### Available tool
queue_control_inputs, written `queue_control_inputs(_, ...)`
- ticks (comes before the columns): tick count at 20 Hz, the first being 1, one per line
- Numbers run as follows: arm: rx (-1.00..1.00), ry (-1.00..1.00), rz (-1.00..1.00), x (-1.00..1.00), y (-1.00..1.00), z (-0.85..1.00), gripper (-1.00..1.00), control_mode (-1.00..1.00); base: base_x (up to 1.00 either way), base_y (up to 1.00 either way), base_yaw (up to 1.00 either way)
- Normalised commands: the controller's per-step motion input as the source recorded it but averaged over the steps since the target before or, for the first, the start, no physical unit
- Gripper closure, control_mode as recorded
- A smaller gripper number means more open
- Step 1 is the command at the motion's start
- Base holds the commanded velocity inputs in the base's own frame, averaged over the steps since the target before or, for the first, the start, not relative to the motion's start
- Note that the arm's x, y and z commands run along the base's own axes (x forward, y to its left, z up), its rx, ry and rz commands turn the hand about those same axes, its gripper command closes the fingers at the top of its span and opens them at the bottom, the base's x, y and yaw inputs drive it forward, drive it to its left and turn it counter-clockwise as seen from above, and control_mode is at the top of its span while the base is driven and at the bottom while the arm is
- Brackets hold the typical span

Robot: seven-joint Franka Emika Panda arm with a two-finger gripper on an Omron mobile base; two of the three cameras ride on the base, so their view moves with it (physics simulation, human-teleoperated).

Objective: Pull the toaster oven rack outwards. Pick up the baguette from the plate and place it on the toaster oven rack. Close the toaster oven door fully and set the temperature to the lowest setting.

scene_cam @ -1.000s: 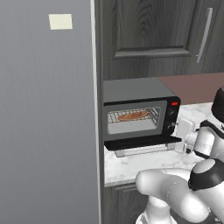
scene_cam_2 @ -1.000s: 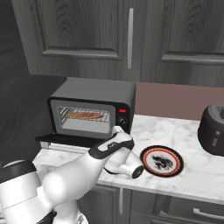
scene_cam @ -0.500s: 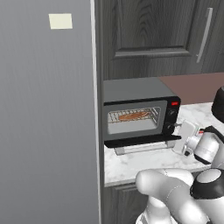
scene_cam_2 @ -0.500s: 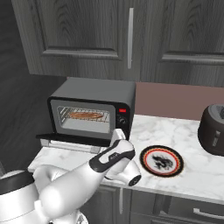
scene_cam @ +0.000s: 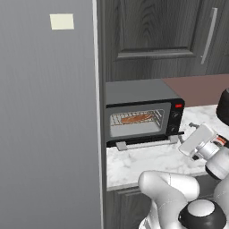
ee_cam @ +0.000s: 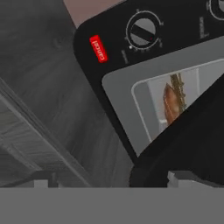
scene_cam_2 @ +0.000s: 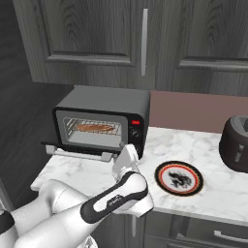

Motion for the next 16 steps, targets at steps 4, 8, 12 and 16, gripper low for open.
queue_control_inputs(4,0.10,-0.13,0.00,-0.12,0.00,0.56,-1.00,-1.00,0.00,0.00,0.00)
queue_control_inputs(8,0.05,-0.07,0.00,0.00,0.00,0.38,-1.00,-1.00,0.00,0.00,0.00)
queue_control_inputs(12,0.01,-0.02,0.00,0.00,0.00,0.20,-1.00,-1.00,0.00,0.00,0.00)
queue_control_inputs(16,0.00,0.00,-0.01,0.01,0.00,0.00,-1.00,-1.00,0.00,0.00,0.00)
